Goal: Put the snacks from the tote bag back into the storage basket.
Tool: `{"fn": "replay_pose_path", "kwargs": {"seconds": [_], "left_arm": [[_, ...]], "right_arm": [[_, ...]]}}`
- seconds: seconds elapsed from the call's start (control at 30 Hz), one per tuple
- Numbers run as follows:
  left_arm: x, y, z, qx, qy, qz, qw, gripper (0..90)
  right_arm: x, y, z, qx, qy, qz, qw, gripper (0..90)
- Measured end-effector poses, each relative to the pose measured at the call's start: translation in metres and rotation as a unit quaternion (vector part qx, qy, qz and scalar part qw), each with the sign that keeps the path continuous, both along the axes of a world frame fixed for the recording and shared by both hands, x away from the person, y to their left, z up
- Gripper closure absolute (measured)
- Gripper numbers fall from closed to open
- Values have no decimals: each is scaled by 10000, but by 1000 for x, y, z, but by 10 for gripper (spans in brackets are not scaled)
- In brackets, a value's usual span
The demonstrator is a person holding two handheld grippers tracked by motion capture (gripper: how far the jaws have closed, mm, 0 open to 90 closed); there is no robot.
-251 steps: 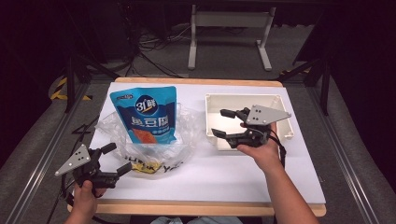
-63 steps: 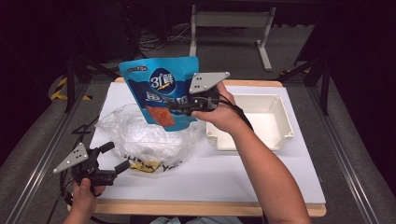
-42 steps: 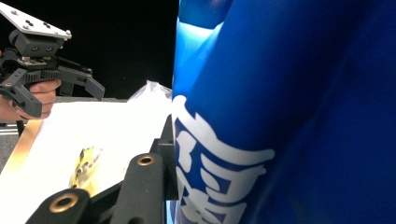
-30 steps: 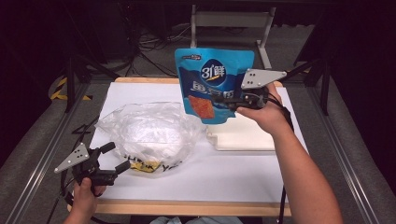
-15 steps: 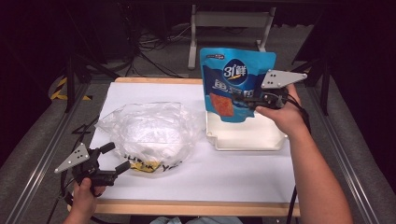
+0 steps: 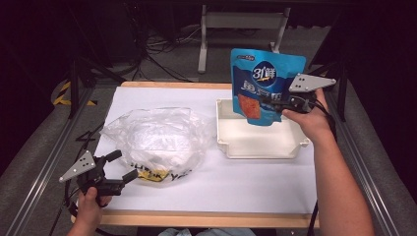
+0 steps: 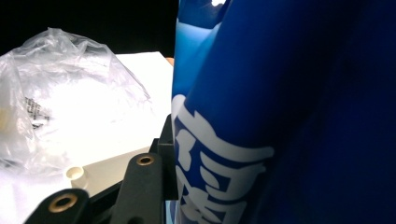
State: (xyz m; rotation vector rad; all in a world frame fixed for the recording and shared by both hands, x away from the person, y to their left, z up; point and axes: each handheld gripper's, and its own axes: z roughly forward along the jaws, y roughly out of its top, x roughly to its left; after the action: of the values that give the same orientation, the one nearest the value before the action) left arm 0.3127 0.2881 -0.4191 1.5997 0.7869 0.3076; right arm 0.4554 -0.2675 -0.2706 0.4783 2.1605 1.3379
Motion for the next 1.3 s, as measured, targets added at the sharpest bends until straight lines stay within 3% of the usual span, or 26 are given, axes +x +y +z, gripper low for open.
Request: {"fn": "replay_pose_path", "kwargs": {"seconds": [0.57, 1.2, 1.3], "left_arm": [[0, 0, -1, 28, 33, 8, 10000, 4], [0, 1, -2, 58, 74, 18, 10000, 4], [0, 1, -2, 43, 72, 42, 10000, 4]], "right_arm": [[19, -3, -44, -25, 400, -90, 9992, 613], [28, 5, -72, -113, 714, 38, 9974, 607], [29, 4, -76, -4, 787, 27, 9969, 604]]}}
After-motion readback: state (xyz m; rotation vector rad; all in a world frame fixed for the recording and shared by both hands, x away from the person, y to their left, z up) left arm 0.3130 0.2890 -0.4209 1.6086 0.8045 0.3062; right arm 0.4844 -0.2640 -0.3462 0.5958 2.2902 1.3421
